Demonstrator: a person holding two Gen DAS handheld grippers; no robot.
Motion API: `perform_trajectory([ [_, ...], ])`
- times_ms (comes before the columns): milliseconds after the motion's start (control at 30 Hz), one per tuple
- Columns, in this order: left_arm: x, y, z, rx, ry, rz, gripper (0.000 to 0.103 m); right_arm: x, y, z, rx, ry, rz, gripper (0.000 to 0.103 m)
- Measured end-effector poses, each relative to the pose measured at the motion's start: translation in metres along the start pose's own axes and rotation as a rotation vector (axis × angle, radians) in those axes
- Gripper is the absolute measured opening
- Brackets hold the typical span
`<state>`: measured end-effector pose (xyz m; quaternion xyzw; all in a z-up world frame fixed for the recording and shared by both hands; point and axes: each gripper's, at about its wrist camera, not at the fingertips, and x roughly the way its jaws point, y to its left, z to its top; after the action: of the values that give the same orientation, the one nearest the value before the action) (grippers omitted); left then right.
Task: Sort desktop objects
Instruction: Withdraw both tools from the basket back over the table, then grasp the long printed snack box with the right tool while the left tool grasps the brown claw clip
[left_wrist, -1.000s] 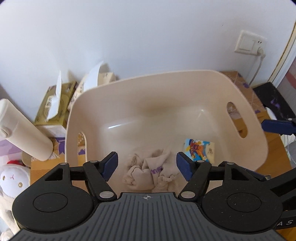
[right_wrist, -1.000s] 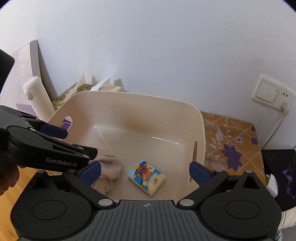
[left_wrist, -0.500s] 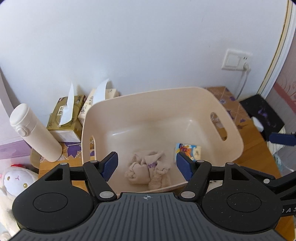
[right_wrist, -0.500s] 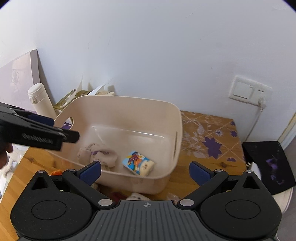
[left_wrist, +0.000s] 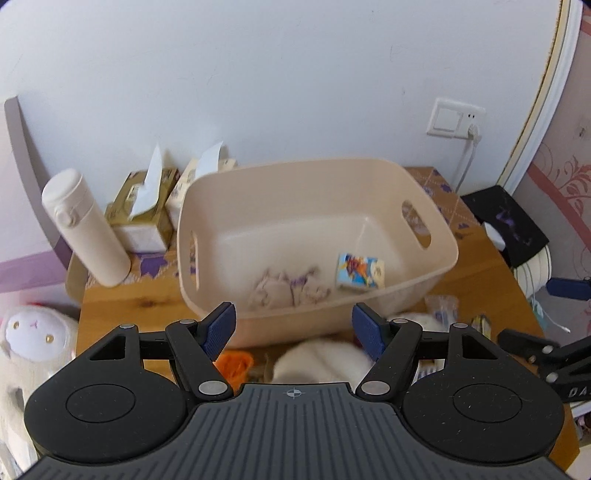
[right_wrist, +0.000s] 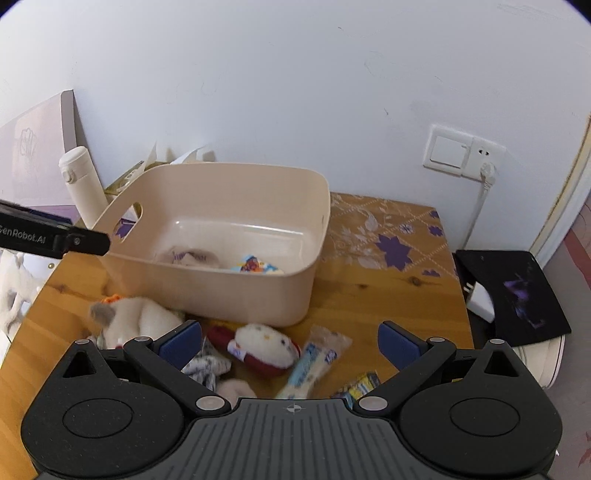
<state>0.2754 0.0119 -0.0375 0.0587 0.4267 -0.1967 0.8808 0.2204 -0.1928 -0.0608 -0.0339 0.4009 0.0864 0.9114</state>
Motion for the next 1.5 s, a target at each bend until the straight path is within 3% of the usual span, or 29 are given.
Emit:
perform_trajectory([
  [600, 0.002, 0.033, -0.089, -0.073, 0.181, -0.031, 0.071, -0.005, -0.01, -0.063, 0.009, 0.109, -0.022, 0.103],
  [1033, 0.013, 0.006, -0.146, -0.048, 0.321, -0.066, 0.071, 0.018, -0.024, -0.084, 0.107, 0.169, -0.049, 0.103],
  [1500, 0.045, -0.025, -0.166, -0.026, 0.398, -0.051, 0.071, 0.062, -0.03, -0.082, 0.207, 0.221, -0.007, 0.103],
])
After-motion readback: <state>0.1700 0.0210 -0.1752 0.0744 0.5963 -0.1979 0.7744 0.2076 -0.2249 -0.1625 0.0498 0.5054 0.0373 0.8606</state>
